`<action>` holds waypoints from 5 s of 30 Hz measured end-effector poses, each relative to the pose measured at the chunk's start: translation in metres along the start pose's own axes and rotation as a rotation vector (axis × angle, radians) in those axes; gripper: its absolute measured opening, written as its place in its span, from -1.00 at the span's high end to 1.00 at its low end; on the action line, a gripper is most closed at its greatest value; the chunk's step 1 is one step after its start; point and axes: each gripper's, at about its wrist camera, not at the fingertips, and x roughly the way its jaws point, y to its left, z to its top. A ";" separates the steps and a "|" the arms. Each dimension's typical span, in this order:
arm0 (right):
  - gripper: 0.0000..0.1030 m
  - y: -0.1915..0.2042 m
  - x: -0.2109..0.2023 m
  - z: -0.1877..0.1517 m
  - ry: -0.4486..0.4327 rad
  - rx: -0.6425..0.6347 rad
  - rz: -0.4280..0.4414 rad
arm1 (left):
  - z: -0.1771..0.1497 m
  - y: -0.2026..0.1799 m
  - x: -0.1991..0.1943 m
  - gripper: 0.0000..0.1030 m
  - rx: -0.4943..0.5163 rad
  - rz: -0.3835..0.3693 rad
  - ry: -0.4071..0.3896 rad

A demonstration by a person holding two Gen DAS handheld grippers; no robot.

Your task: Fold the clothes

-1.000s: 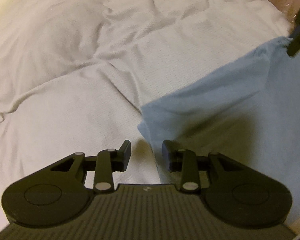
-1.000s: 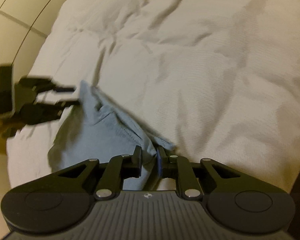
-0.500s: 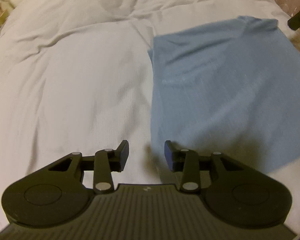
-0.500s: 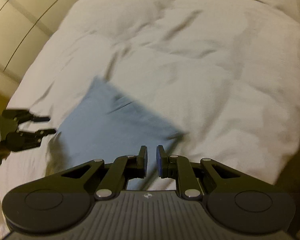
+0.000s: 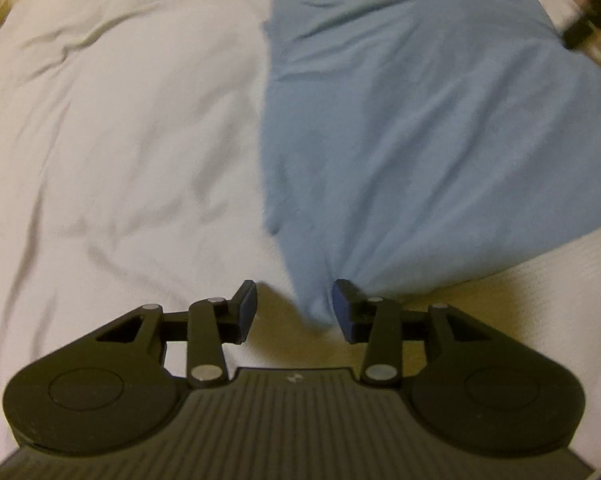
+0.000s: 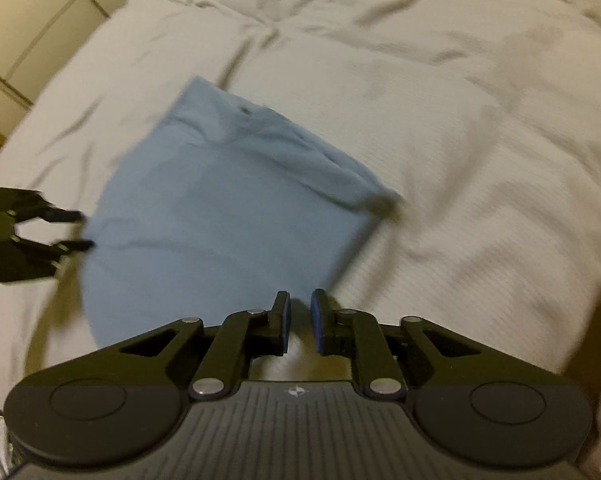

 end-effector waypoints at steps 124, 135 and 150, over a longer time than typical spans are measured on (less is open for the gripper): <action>0.29 0.202 0.072 -0.132 -0.106 -1.063 -0.535 | -0.039 -0.121 -0.007 -0.45 0.931 0.328 -0.444; 0.39 0.200 0.087 -0.137 -0.154 -1.176 -0.597 | -0.044 -0.123 0.004 0.25 0.980 0.355 -0.440; 0.82 0.188 0.077 -0.112 -0.134 -1.089 -0.549 | -0.042 -0.119 0.007 0.86 0.955 0.315 -0.389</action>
